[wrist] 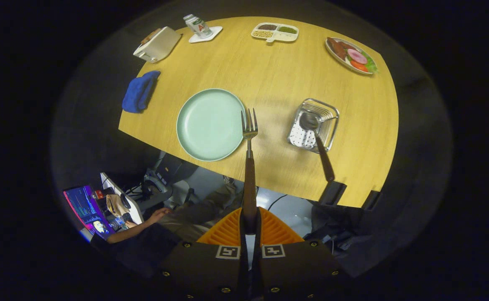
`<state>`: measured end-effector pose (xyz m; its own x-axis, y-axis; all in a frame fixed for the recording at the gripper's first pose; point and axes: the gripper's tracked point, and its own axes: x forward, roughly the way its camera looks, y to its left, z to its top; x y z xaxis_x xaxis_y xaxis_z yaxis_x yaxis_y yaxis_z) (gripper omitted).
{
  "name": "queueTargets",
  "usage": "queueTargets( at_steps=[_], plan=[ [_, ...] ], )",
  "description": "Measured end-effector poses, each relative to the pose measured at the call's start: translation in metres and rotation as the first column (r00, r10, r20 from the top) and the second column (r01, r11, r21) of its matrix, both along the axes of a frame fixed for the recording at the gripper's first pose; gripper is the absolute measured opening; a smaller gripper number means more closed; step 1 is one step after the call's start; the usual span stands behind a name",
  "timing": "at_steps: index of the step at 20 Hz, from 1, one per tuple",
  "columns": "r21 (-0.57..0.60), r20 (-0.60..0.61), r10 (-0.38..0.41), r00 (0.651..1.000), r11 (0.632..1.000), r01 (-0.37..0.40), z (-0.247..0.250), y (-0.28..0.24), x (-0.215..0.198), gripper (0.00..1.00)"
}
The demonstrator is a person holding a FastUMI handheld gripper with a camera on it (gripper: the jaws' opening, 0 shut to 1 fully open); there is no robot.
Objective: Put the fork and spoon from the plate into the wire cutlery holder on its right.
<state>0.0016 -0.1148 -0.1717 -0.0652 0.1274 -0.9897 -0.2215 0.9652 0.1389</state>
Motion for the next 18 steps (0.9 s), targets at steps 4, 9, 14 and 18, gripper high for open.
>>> queueTargets(
  at_steps=[4, 9, 14, 18],
  plan=[
    [-0.022, -0.003, -0.090, 0.996, 0.996, 0.090, 0.013, -0.049, 0.007, 0.05],
    [-0.046, -0.058, -0.112, 0.992, 0.993, 0.110, 0.008, -0.074, 0.009, 0.05],
    [-0.055, -0.132, -0.075, 0.988, 0.996, 0.068, 0.000, -0.075, 0.027, 0.05],
    [-0.083, -0.215, -0.051, 0.975, 0.996, 0.034, -0.013, -0.078, 0.042, 0.05]
  ],
)
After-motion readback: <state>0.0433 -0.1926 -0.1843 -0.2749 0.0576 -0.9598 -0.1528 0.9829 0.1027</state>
